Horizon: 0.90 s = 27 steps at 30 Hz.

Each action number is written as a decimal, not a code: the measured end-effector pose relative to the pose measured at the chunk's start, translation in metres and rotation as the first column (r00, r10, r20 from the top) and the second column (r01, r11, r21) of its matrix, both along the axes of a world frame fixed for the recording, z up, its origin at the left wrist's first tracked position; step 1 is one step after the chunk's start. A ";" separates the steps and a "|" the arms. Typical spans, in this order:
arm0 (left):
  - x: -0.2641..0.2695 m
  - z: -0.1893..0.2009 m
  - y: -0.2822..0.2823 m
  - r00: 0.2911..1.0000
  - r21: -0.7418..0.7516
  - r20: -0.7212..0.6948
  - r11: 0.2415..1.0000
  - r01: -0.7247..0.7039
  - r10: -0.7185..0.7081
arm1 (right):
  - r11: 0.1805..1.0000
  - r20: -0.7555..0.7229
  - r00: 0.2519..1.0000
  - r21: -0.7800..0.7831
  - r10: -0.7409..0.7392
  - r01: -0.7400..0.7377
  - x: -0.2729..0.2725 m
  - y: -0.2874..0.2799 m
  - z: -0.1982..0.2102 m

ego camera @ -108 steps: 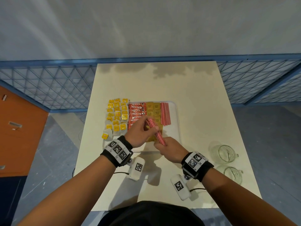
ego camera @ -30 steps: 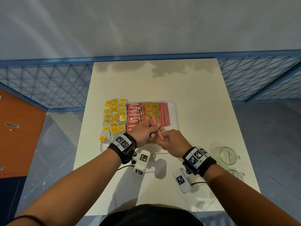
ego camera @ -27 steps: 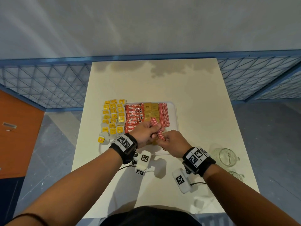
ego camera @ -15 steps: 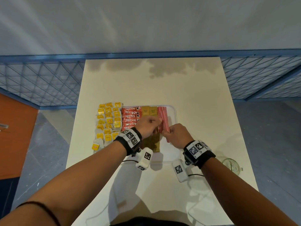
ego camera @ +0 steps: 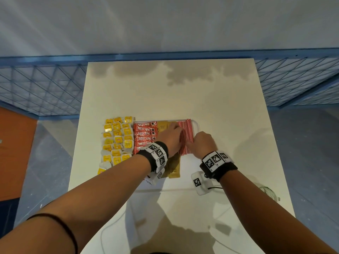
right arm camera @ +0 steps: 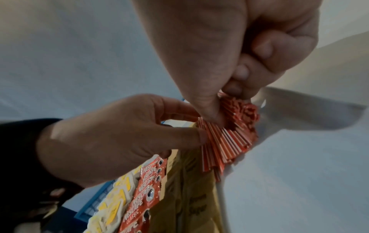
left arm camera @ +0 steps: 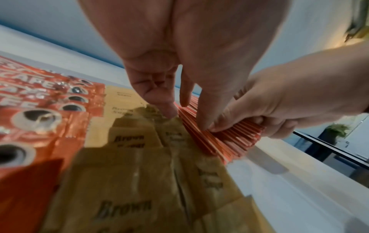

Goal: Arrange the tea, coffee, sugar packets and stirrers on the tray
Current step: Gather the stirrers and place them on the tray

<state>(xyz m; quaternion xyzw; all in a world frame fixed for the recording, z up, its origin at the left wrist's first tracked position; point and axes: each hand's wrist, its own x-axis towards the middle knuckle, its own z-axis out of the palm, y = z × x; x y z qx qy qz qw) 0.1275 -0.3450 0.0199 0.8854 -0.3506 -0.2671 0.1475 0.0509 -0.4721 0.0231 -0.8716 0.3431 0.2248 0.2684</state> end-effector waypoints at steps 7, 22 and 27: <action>-0.001 -0.007 -0.004 1.000 0.000 0.001 1.000 0.019 -0.019 | 0.995 -0.004 0.998 -0.080 0.062 -0.062 -0.006 -0.001 0.006; -0.003 -0.006 -0.014 0.990 -0.008 0.024 0.990 0.142 -0.142 | 0.994 0.153 0.984 -0.075 0.094 -0.083 -0.024 -0.026 -0.012; -0.004 -0.005 -0.015 0.990 0.014 0.025 0.990 0.140 -0.140 | 0.983 0.201 0.964 -0.077 0.177 -0.165 -0.021 -0.024 -0.014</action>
